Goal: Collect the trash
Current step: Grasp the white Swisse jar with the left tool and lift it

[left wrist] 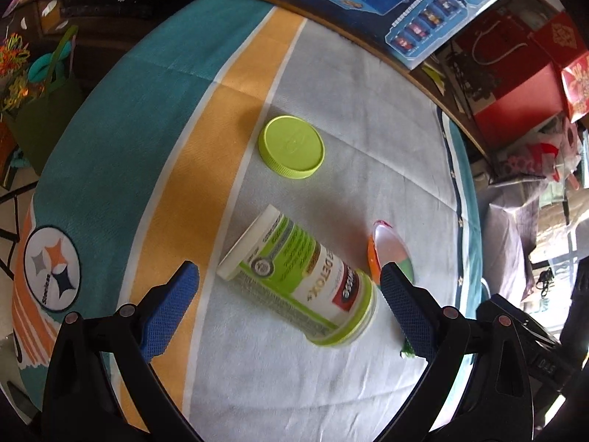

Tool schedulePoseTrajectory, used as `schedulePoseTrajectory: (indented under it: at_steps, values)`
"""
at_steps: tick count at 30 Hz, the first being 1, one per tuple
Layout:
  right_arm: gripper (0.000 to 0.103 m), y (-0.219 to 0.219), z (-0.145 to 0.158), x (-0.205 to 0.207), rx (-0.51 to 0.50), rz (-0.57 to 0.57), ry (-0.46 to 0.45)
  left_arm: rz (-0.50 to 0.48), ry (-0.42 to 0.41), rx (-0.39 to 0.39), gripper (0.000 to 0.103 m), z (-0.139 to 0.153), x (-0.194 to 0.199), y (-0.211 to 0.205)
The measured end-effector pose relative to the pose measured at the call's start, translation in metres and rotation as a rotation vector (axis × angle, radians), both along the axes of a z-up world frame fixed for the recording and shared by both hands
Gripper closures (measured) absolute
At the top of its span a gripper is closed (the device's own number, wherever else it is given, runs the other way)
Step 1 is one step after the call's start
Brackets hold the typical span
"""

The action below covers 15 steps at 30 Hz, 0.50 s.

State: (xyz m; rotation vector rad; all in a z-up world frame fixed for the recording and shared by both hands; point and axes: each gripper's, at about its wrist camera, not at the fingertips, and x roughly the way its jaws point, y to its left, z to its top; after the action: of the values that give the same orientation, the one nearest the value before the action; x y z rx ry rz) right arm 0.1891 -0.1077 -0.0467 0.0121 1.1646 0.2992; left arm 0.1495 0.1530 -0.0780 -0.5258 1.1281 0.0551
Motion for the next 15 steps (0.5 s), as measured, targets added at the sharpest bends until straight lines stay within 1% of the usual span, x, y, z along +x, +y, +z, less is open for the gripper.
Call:
schedulePoseTrajectory:
  at_steps: [5,8,9,13,15]
  values:
    - [0.013,0.012,-0.003,0.010,0.007,0.005,0.037,-0.026,0.013,0.043,0.004,-0.012,0.010,-0.008]
    - [0.013,0.024,-0.005,0.015,0.018,0.029,0.064,-0.060,0.028,0.095,0.004,-0.020,0.008,-0.007]
    - [0.013,0.028,-0.004,0.017,0.017,0.039,0.067,-0.073,0.021,0.103,0.004,-0.020,0.007,-0.006]
    - [0.013,0.047,-0.002,0.022,0.025,0.071,0.071,-0.112,0.035,0.189,0.004,-0.018,-0.003,0.004]
    - [0.013,0.057,-0.003,0.024,0.026,0.088,0.077,-0.120,0.037,0.210,0.004,-0.016,-0.010,0.011]
